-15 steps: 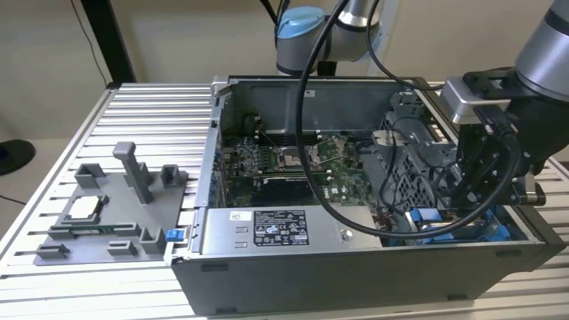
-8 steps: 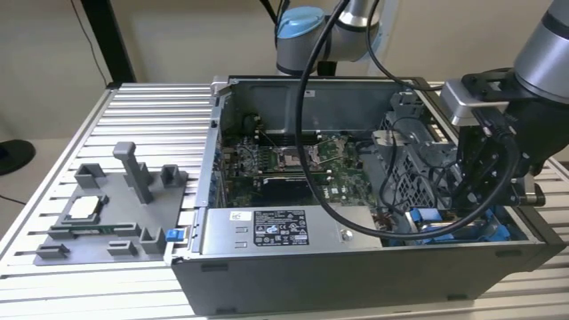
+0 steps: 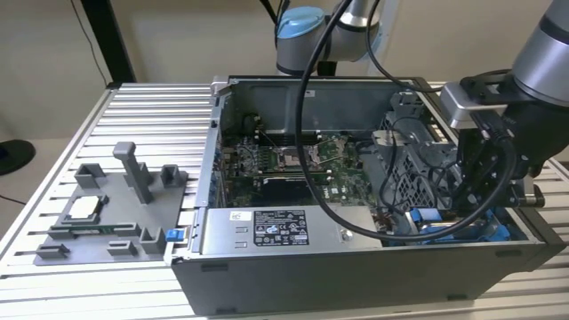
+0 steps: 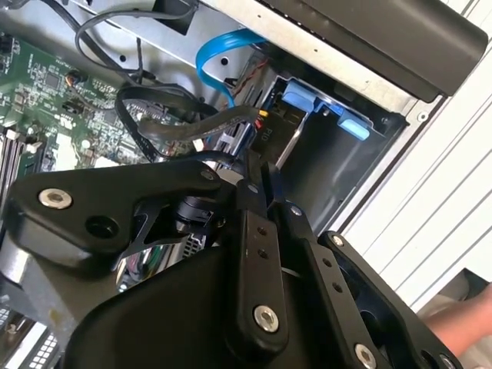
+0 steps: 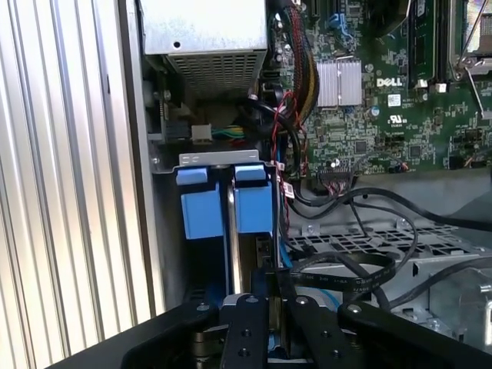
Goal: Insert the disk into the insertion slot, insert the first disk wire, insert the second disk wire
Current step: 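Insert the second disk wire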
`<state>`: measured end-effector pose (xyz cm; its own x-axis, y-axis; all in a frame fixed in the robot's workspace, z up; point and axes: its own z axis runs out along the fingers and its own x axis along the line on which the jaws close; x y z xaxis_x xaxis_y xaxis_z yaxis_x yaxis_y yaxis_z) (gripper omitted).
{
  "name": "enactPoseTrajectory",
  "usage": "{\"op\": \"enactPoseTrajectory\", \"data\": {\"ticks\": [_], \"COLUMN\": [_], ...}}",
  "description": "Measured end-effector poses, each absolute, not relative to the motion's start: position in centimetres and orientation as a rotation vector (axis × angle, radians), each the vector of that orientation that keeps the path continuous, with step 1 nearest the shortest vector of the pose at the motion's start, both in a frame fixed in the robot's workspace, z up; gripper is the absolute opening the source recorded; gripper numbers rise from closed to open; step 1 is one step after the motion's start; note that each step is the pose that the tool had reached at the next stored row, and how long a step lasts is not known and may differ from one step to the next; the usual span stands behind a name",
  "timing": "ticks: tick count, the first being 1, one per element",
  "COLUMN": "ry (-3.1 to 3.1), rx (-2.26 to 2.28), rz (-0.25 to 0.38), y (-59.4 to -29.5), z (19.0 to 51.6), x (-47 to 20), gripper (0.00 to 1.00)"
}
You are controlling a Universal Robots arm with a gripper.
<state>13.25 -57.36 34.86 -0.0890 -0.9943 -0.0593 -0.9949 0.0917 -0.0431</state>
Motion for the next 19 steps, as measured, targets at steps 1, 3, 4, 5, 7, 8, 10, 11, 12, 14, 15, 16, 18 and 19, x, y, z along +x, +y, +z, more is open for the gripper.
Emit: {"op": "enactPoseTrajectory", "data": {"ticks": [1,3,4,5,7,8,10,11,12,14,15,16,18,19], "ry": [2.265,2.263,2.262,2.26,2.258,2.257,2.257,2.256,2.256,2.256,2.256,2.256,2.256,2.256], "rx": [-2.069,-2.069,-2.069,-2.068,-2.067,-2.066,-2.065,-2.065,-2.065,-2.065,-2.065,-2.065,-2.065,-2.065], "rz": [0.011,0.009,0.008,0.007,0.007,0.007,0.005,0.005,0.005,0.004,0.004,0.004,0.004,0.005], "y": [-57.35,-57.35,-57.35,-57.35,-57.34,-57.34,-57.34,-57.34,-57.34,-57.34,-57.35,-57.34,-57.34,-57.34], "z": [34.84,34.81,34.79,34.77,34.71,34.66,34.55,34.51,34.46,34.4,34.36,34.33,34.29,34.27], "x": [13.25,13.25,13.25,13.25,13.25,13.25,13.25,13.25,13.25,13.25,13.25,13.25,13.25,13.23], "gripper": [0.0,0.0,0.0,0.0,0.0,0.0,0.0,0.0,0.0,0.0,0.0,0.0,0.0,0.0]}}
